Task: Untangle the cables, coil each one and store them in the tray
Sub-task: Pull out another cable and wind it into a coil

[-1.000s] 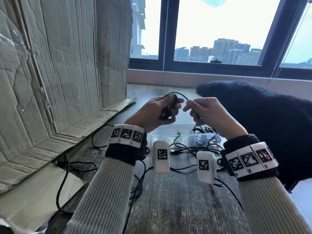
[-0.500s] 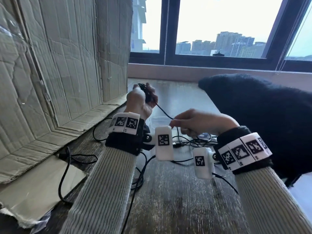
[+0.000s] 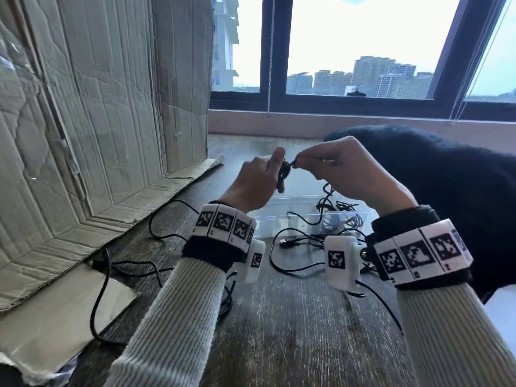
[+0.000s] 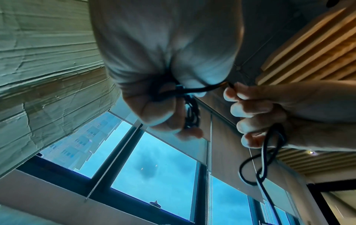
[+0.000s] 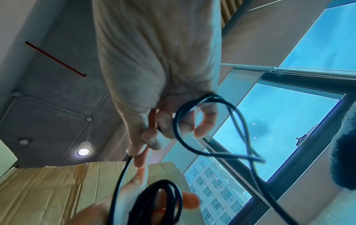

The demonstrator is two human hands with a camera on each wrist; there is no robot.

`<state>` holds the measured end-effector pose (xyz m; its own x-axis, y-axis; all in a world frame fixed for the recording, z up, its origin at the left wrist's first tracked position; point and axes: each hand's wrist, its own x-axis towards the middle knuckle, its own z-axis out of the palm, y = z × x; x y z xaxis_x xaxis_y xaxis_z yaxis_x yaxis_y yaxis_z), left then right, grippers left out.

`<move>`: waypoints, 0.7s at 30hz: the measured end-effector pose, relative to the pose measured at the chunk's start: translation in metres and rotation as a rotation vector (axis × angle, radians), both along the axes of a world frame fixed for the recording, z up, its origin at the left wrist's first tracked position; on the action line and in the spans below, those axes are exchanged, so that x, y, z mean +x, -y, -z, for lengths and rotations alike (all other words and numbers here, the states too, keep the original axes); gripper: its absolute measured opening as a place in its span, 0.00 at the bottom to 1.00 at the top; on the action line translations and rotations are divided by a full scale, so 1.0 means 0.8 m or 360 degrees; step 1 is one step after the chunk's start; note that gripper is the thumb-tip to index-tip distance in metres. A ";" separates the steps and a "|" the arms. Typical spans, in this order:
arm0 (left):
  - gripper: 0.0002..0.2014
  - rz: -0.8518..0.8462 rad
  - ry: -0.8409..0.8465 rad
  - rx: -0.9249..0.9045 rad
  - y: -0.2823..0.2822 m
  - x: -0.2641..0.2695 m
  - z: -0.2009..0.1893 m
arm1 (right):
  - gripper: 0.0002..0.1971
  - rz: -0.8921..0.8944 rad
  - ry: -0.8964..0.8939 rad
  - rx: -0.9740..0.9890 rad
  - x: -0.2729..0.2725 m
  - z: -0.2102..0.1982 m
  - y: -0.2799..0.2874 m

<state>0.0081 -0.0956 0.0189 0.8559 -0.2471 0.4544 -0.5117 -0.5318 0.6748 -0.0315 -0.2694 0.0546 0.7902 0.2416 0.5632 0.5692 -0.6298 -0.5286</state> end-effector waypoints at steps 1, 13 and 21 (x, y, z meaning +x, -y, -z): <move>0.37 0.0114 -0.0106 -0.0021 0.002 -0.005 0.000 | 0.05 0.0020 0.0049 0.0024 0.002 0.000 0.000; 0.12 0.0663 -0.0563 -0.1034 -0.017 -0.026 -0.033 | 0.20 0.0400 -0.0035 0.0075 0.020 0.024 0.033; 0.16 0.0597 -0.0583 -0.2017 -0.022 -0.014 -0.038 | 0.14 -0.0024 -0.0350 0.0161 0.016 0.027 0.015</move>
<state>-0.0031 -0.0779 0.0490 0.9493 -0.0769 0.3047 -0.1755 0.6745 0.7171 -0.0186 -0.2814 0.0333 0.8933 0.2052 0.3999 0.4423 -0.5598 -0.7007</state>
